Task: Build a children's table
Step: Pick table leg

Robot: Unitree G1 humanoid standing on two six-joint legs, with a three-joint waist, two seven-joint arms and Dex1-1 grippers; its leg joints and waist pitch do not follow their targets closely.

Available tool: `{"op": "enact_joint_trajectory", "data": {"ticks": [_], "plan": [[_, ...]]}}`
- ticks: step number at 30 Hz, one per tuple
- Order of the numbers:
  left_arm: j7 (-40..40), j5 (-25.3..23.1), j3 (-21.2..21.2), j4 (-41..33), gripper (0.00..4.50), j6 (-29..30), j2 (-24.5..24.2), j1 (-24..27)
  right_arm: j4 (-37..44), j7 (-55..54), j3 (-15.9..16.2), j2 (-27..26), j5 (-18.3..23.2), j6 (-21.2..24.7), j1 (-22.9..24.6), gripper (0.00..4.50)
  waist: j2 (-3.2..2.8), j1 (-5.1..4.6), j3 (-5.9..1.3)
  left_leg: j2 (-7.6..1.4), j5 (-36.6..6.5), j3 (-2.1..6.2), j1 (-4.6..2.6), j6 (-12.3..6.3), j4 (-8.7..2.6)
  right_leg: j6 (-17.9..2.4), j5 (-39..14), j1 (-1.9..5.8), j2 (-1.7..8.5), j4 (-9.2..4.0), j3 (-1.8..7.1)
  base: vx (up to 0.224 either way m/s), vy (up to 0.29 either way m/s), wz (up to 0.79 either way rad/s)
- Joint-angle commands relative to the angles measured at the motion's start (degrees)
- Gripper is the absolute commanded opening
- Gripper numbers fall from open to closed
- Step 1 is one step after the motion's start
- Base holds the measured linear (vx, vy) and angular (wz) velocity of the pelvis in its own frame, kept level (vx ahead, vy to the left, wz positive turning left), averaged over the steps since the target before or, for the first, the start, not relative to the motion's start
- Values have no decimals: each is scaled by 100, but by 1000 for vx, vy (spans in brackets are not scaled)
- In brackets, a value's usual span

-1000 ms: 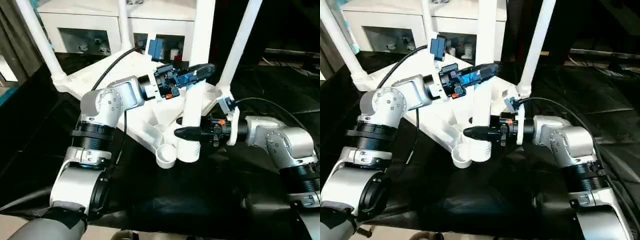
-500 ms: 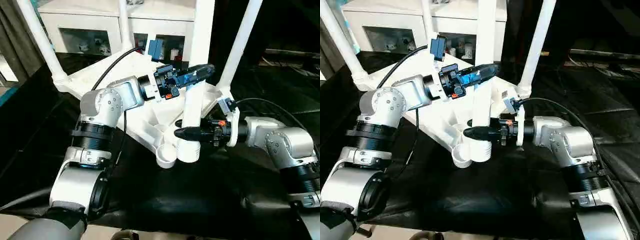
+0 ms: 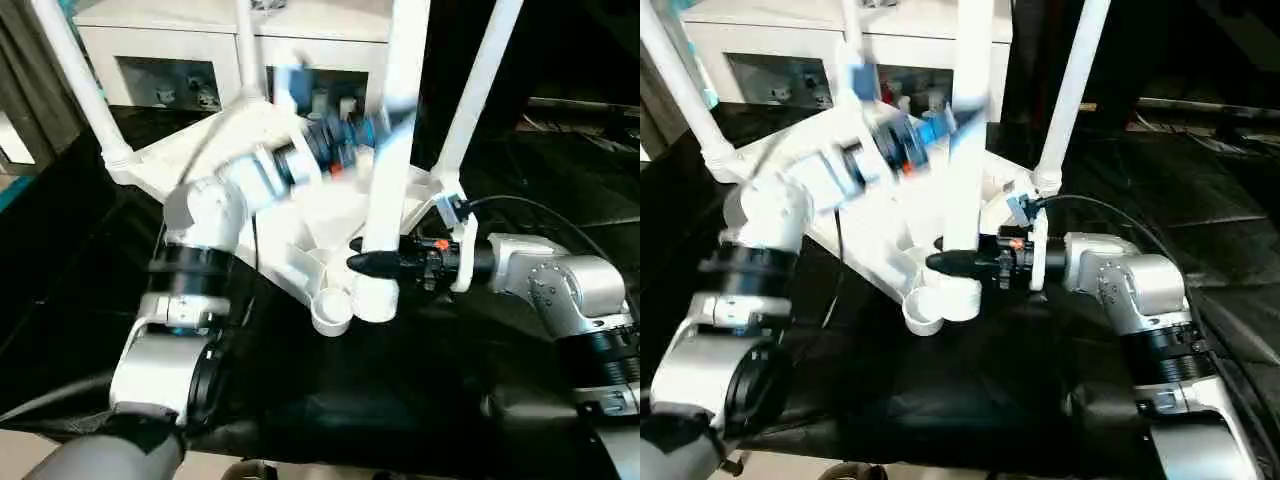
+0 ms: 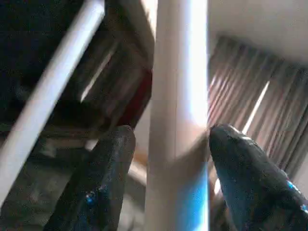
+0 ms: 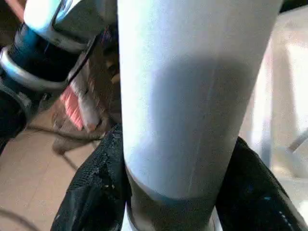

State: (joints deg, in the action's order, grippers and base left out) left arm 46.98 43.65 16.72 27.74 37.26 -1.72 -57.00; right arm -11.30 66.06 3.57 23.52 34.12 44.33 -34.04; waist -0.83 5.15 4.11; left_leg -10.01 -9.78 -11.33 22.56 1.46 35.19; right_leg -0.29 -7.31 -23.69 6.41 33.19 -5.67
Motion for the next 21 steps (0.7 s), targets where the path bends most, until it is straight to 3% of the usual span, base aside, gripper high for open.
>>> {"op": "enact_joint_trajectory", "data": {"ticks": [1,3,4,5,6,9,10,11,12,14,17,18,19,21], "plan": [[-203,315,378,136,285,-199,25,-118,107,-106,-239,-39,154,-87,-40,190,139,26,-533,-252,-1026,118,-113,-276,-357,-1172,-1944,350,271,-348,205,0,0,0],[-320,500,755,389,285,-373,-71,-187,121,-301,-440,-145,250,-154,-18,190,132,28,-542,-256,-1005,125,-125,-300,-365,-1123,-1935,343,252,-346,197,0,0,0],[-245,330,706,469,285,-508,-199,-162,124,-442,-528,-194,240,-242,0,190,125,25,-537,-259,-1026,121,-137,-295,-368,-1093,-1952,326,244,-352,201,0,0,0],[90,-346,219,548,285,-841,-516,-11,131,-758,-652,-245,118,-436,50,190,151,20,-533,-259,-1032,136,-134,-289,-388,-956,-2107,317,251,-384,201,0,0,0],[90,-346,219,548,285,-841,-516,-11,131,-758,-652,-245,118,-436,50,190,129,16,-533,-265,-1055,148,-144,-258,-401,-854,-2206,302,257,-388,208,0,0,0],[841,-1726,-1052,652,285,-1717,-1096,333,42,-1322,-609,-250,-444,-963,174,190,87,6,-522,-300,-1071,172,-182,-43,-447,-676,-2255,266,275,-404,242,0,0,0],[841,-1726,-1052,652,285,-1717,-1096,333,42,-1322,-609,-250,-444,-963,174,190,84,-8,-520,-304,-1115,155,-196,3,-449,-689,-2234,257,268,-384,250,0,0,0],[1288,-2170,-1579,704,285,-2075,-1366,478,-30,-1664,-677,-307,-666,-1178,226,189,83,-9,-522,-297,-1129,143,-205,27,-445,-747,-2171,259,265,-372,255,0,0,0],[1496,-2337,-1793,718,285,-2229,-1476,543,-77,-1832,-709,-324,-779,-1299,249,189,50,14,-522,-305,-1132,153,-212,67,-454,-764,-2137,226,287,-382,274,0,0,0],[1895,-2742,-2279,831,285,-2616,-1702,643,-203,-2221,-794,-349,-1005,-1544,305,189,63,-22,-540,-294,-1162,141,-182,137,-464,-940,-1859,280,283,-305,276,0,0,0],[2293,-3580,-3094,1358,285,-3413,-1956,663,-277,-2616,-799,-309,-1292,-1804,507,189,62,-19,-539,-281,-1200,138,-186,119,-463,-938,-1827,271,289,-326,288,0,0,0],[2385,-3717,-3226,1458,285,-3556,-1988,662,-268,-2648,-783,-293,-1337,-1847,550,189,32,-32,-530,-272,-1262,126,-186,129,-463,-908,-1840,276,282,-339,293,0,0,0],[2401,-3992,-3418,1640,285,-3764,-2046,633,-223,-2646,-738,-259,-1384,-1881,623,189,51,-35,-547,-277,-1231,134,-169,119,-459,-956,-1741,311,299,-307,294,0,0,0],[2398,-4183,-3548,1763,285,-3902,-2086,612,-192,-2641,-706,-236,-1415,-1900,672,189,49,-36,-540,-283,-1211,134,-159,55,-457,-997,-1652,303,287,-300,288,0,0,0]]}}
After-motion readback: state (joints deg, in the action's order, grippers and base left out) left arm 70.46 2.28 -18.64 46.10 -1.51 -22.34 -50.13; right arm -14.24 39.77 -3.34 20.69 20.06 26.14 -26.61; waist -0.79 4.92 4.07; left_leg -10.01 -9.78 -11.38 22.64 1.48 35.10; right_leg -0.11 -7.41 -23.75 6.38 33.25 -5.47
